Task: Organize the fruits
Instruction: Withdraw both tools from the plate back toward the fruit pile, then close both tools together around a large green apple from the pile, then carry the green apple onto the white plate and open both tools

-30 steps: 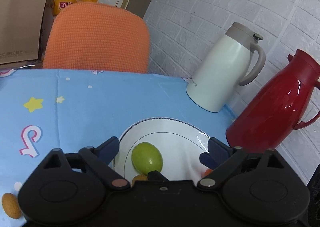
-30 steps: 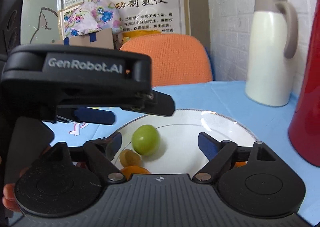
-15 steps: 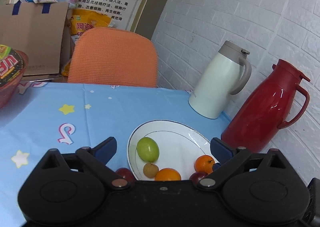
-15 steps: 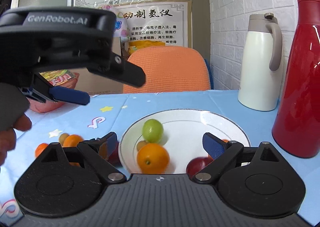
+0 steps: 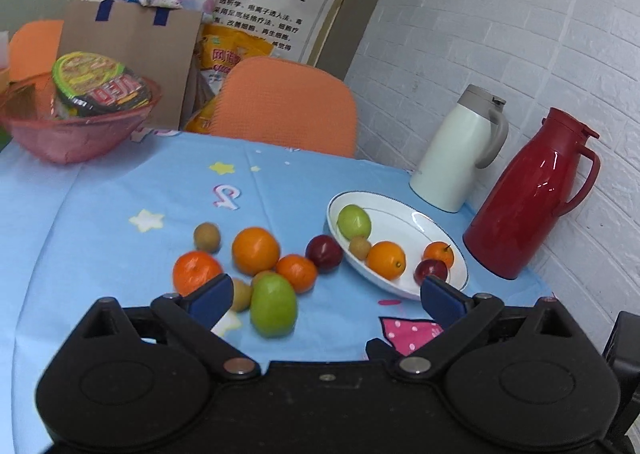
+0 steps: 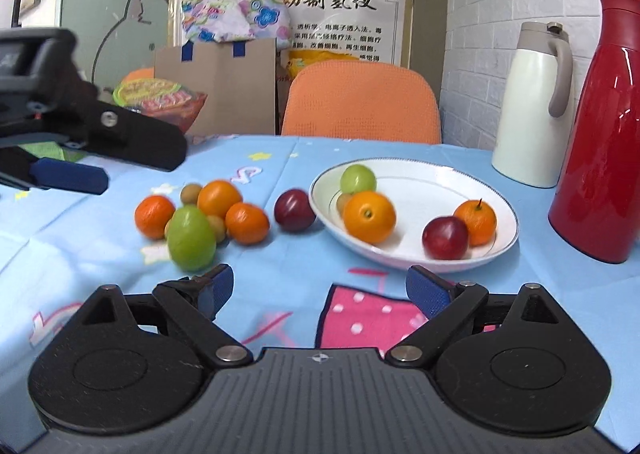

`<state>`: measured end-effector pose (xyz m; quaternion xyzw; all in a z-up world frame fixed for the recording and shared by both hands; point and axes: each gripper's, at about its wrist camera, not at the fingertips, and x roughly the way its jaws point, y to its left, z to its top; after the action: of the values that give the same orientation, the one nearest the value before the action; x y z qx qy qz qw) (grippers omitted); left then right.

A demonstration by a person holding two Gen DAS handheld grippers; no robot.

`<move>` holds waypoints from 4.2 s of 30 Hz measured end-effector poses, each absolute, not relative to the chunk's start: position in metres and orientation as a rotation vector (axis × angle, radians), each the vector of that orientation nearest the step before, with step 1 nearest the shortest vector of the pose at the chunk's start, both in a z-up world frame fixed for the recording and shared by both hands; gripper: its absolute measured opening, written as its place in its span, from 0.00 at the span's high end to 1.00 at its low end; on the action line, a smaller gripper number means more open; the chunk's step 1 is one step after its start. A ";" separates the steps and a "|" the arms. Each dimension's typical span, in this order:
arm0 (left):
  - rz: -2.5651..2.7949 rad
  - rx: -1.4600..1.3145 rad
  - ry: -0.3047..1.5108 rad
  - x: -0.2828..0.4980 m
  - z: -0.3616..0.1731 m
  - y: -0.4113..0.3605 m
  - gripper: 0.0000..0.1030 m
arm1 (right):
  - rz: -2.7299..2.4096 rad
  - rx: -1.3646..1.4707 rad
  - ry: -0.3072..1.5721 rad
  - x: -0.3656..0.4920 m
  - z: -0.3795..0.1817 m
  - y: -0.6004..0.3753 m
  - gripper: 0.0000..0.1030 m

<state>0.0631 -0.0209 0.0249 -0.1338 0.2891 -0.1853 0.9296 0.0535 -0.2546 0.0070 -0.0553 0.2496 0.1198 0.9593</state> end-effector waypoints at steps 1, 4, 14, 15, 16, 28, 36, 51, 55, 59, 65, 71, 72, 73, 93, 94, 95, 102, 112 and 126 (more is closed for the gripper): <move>-0.375 -0.298 0.603 0.060 0.021 -0.015 0.00 | 0.242 -0.131 0.513 0.052 0.005 -0.251 0.00; -0.343 -0.344 0.626 0.053 0.011 0.003 0.00 | 0.246 -0.174 0.534 0.047 0.000 -0.240 0.00; -0.255 -0.381 0.595 0.035 0.008 0.042 0.00 | 0.339 -0.117 0.523 0.044 0.009 -0.219 0.00; -0.252 -0.376 0.592 0.034 0.008 0.044 0.00 | 0.355 -0.086 0.536 0.046 0.010 -0.219 0.00; -0.249 -0.367 0.591 0.032 0.008 0.045 0.00 | 0.359 -0.074 0.546 0.047 0.009 -0.218 0.00; -0.277 -0.388 0.592 0.035 0.001 0.063 0.00 | 0.367 -0.117 0.570 0.071 0.000 -0.184 0.00; -0.319 -0.399 0.601 0.044 0.000 0.063 0.00 | 0.388 -0.117 0.575 0.082 0.002 -0.174 0.00; -0.385 -0.375 0.635 0.048 0.001 0.043 0.23 | 0.446 -0.087 0.633 0.079 0.003 -0.186 0.36; -0.445 -0.376 0.651 0.048 -0.001 0.030 0.28 | 0.465 -0.099 0.629 0.060 0.011 -0.197 0.36; -0.505 -0.368 0.680 0.050 -0.005 0.013 0.30 | 0.478 -0.102 0.633 0.047 0.012 -0.205 0.37; -0.537 -0.395 0.739 0.061 -0.015 -0.001 0.30 | 0.484 -0.105 0.620 0.046 0.010 -0.206 0.37; -0.542 -0.381 0.755 0.073 -0.018 -0.012 0.30 | 0.485 -0.082 0.607 0.047 0.007 -0.208 0.37; -0.547 -0.380 0.757 0.074 -0.018 -0.013 0.30 | 0.486 -0.078 0.606 0.047 0.007 -0.208 0.37; -0.551 -0.382 0.759 0.076 -0.018 -0.015 0.30 | 0.483 -0.074 0.607 0.047 0.007 -0.208 0.36; -0.511 -0.447 0.794 0.105 -0.029 -0.010 0.25 | 0.451 0.008 0.610 0.062 -0.001 -0.212 0.09; -0.504 -0.445 0.796 0.106 -0.030 -0.010 0.25 | 0.451 0.003 0.604 0.062 -0.001 -0.212 0.08; -0.500 -0.443 0.798 0.108 -0.030 -0.010 0.25 | 0.454 0.000 0.601 0.063 -0.001 -0.211 0.07; -0.523 -0.423 0.805 0.112 -0.030 -0.011 0.25 | 0.475 -0.015 0.611 0.070 -0.003 -0.207 0.08; -0.535 -0.406 0.804 0.099 -0.031 -0.015 0.25 | 0.477 -0.028 0.610 0.059 -0.001 -0.208 0.08; -0.513 -0.406 0.807 0.095 -0.030 -0.025 0.25 | 0.457 0.000 0.609 0.053 -0.002 -0.216 0.22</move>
<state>0.0950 -0.0246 -0.0297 -0.1938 0.3857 -0.2450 0.8681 0.0526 -0.2158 -0.0018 0.0001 0.2974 0.2229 0.9284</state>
